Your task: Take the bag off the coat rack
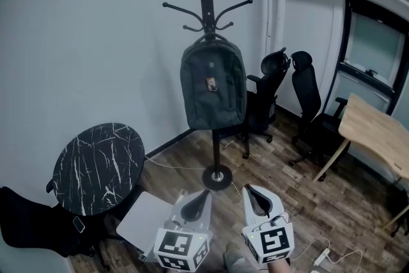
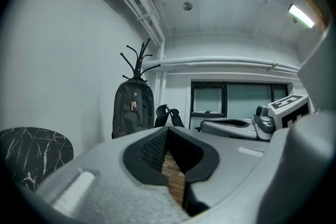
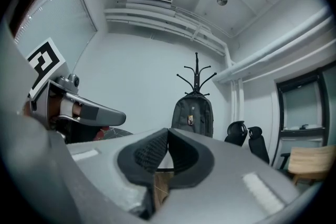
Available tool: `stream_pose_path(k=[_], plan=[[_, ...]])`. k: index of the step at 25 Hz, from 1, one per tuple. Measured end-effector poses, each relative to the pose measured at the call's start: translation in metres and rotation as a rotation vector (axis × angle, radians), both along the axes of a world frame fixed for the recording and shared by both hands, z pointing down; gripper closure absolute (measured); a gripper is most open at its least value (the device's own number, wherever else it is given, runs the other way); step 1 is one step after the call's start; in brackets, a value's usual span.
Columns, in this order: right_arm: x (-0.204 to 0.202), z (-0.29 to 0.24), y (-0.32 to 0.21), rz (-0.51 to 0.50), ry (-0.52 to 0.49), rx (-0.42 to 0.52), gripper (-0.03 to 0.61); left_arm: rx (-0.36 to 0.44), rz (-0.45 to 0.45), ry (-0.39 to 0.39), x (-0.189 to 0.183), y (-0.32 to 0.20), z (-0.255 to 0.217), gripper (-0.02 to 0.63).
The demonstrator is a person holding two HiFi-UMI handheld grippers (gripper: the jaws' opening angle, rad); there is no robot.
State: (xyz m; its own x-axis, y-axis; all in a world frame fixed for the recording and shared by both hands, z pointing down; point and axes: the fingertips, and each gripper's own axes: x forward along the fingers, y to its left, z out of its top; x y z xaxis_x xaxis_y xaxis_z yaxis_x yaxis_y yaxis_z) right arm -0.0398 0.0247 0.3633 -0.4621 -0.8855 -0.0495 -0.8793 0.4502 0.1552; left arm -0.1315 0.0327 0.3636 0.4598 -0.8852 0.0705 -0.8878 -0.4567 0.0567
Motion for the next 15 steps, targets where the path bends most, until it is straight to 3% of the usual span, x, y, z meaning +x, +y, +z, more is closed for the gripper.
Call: stream_pose_path(k=[15], plan=[[0.021,0.004,-0.096,-0.002,0.009,-0.018,0.578,-0.009,-0.016,-0.017,0.018,-0.1,0.0,0.603]])
